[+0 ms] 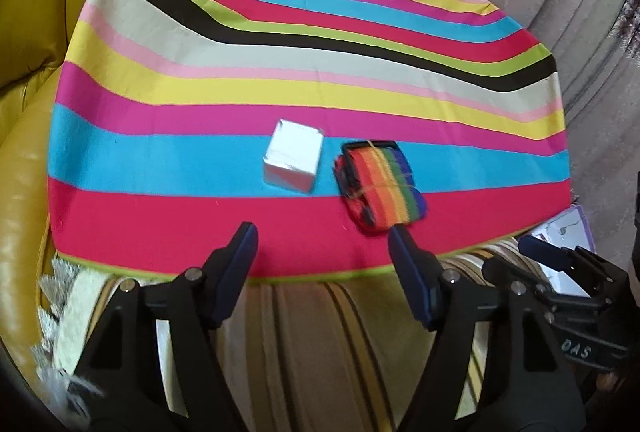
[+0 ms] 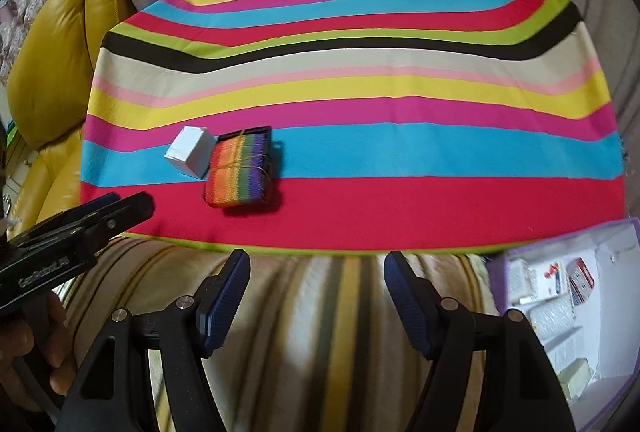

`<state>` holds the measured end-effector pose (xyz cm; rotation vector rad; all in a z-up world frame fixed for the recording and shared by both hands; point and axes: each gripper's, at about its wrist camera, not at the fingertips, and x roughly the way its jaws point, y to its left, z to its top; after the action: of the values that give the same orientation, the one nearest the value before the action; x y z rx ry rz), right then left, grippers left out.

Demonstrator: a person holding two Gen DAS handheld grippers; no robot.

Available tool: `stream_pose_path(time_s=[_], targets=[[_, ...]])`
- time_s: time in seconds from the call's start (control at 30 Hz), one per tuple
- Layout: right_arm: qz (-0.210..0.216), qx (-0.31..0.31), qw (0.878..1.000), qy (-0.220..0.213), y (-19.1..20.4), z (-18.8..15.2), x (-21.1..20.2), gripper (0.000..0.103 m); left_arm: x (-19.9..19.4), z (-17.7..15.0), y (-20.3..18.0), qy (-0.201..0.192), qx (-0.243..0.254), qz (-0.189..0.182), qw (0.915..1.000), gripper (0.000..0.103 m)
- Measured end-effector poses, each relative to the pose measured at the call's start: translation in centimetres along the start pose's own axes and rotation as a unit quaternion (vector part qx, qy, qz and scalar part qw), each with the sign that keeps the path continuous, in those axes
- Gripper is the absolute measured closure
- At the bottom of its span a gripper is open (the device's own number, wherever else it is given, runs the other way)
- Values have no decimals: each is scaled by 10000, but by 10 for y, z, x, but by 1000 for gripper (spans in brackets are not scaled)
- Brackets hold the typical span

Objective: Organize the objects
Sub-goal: 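Grasp the small white cube with the left gripper while the right grasps the rainbow strap bundle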

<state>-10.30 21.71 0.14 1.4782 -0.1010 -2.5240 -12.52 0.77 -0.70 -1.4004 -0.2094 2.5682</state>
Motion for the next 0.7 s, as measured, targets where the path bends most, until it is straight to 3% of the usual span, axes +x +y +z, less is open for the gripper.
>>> stream_pose_path(time_s=[0.57,0.7], targets=[[337,-331,9983,333,37,29,45,28,64,42,17,482,57,116,9988,34],[427,-354,9977,393,42,34,54,26,75,46,20,598,13,37,9982,56]])
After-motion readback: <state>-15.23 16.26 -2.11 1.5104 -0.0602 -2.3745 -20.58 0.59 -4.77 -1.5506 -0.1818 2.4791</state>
